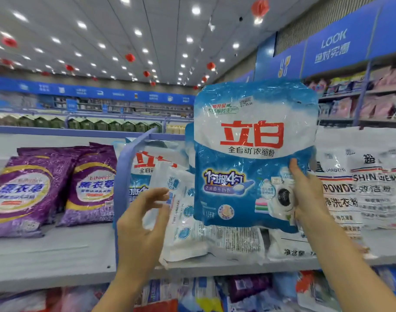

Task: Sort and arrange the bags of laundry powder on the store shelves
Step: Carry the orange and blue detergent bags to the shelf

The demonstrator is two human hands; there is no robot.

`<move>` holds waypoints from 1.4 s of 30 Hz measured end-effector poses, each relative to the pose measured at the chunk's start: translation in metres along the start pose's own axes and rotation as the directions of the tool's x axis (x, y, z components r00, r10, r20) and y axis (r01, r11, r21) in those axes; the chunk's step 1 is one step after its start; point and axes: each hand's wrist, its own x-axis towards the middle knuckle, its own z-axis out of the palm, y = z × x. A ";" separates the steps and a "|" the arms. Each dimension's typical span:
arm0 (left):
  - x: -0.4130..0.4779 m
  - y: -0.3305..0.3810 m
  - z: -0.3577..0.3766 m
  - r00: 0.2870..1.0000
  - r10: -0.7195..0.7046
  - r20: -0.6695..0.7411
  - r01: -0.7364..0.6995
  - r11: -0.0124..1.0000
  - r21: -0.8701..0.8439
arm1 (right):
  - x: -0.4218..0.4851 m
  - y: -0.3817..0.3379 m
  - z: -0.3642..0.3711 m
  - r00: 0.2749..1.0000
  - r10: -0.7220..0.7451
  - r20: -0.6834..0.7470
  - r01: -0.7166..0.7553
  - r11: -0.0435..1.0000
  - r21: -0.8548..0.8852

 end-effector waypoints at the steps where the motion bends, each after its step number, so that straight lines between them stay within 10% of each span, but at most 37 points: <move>1: 0.004 0.001 -0.010 0.995 0.052 -0.087 -0.051 0.999 0.013 | 0.001 0.002 0.004 1.000 0.017 0.020 -0.017 1.000 0.001; 6: 0.031 -0.031 -0.062 0.929 -0.112 -0.353 0.100 0.994 -0.051 | 0.004 0.021 0.041 0.986 0.106 0.128 -0.101 0.994 -0.042; 10: 0.058 -0.065 -0.068 0.859 -0.501 -0.107 0.481 0.861 -0.164 | 0.001 0.041 0.072 0.938 0.272 0.214 -0.250 0.960 -0.123; 18: 0.092 -0.097 -0.014 0.604 -0.764 0.226 0.794 0.599 -0.099 | -0.010 0.064 0.099 0.848 0.431 0.308 -0.353 0.894 -0.276; 33: 0.134 -0.160 -0.040 0.773 -0.612 -0.168 0.619 0.785 -0.012 | -0.065 0.096 0.172 0.849 0.396 0.351 -0.339 0.916 -0.214; 39: 0.127 -0.170 -0.048 0.765 -0.595 -0.247 0.591 0.801 -0.100 | -0.064 0.086 0.150 0.925 -0.068 0.375 0.193 0.932 -0.307; 42: 0.127 -0.170 -0.052 0.752 -0.630 -0.195 0.616 0.776 -0.135 | -0.065 0.083 0.086 0.778 -0.343 0.527 0.610 0.612 -0.503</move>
